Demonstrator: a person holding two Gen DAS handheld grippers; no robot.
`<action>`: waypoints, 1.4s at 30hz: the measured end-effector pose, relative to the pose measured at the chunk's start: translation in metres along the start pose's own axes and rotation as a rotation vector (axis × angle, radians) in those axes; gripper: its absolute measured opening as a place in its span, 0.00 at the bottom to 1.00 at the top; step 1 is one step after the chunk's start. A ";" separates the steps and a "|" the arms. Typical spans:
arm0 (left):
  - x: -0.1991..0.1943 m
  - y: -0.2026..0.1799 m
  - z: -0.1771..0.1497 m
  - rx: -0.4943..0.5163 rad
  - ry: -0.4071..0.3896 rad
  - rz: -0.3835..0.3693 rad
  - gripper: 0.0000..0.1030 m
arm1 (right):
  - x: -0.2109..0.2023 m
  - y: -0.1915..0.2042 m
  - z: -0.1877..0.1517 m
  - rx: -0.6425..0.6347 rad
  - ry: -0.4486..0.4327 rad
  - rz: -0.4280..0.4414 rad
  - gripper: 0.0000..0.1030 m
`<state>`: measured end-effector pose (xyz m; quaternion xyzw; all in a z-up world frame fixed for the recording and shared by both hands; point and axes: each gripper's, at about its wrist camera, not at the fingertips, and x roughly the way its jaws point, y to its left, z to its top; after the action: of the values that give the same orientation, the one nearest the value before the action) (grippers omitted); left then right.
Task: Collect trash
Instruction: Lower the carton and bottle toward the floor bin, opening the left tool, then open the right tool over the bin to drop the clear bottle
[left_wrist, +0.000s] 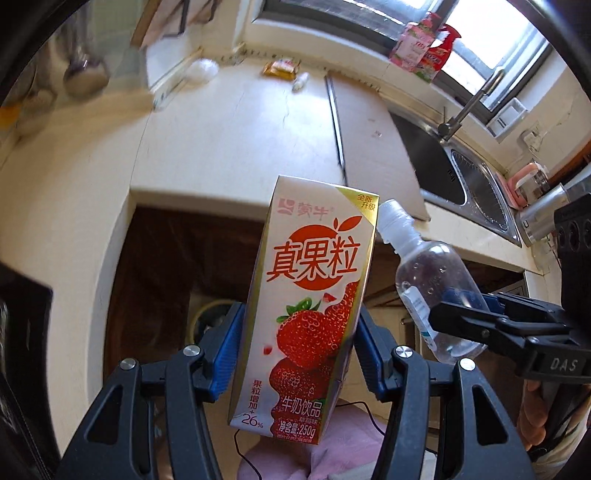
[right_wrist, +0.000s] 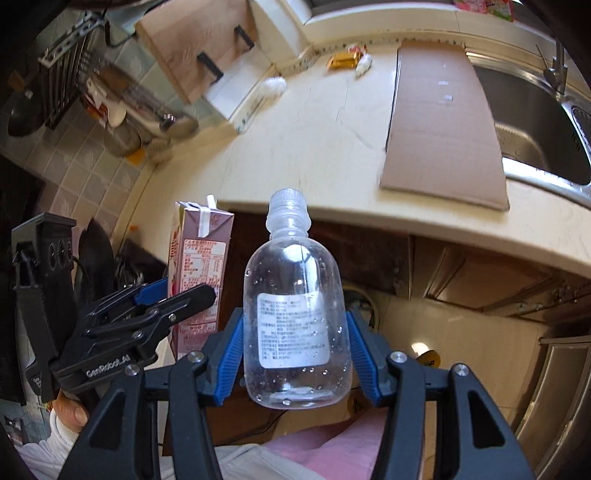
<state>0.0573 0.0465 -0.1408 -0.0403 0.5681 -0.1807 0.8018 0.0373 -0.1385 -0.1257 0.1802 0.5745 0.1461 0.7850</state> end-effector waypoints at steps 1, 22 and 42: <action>0.006 0.005 -0.007 -0.017 0.019 -0.002 0.54 | 0.004 -0.001 -0.004 -0.007 0.015 -0.003 0.52; 0.201 0.083 -0.110 -0.292 0.372 0.095 0.54 | 0.218 -0.066 -0.079 0.066 0.450 -0.005 0.52; 0.254 0.157 -0.098 -0.397 0.343 0.231 0.69 | 0.274 -0.060 -0.056 -0.037 0.559 -0.061 0.53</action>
<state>0.0784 0.1216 -0.4453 -0.1003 0.7204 0.0222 0.6859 0.0669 -0.0663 -0.4007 0.1012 0.7711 0.1767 0.6033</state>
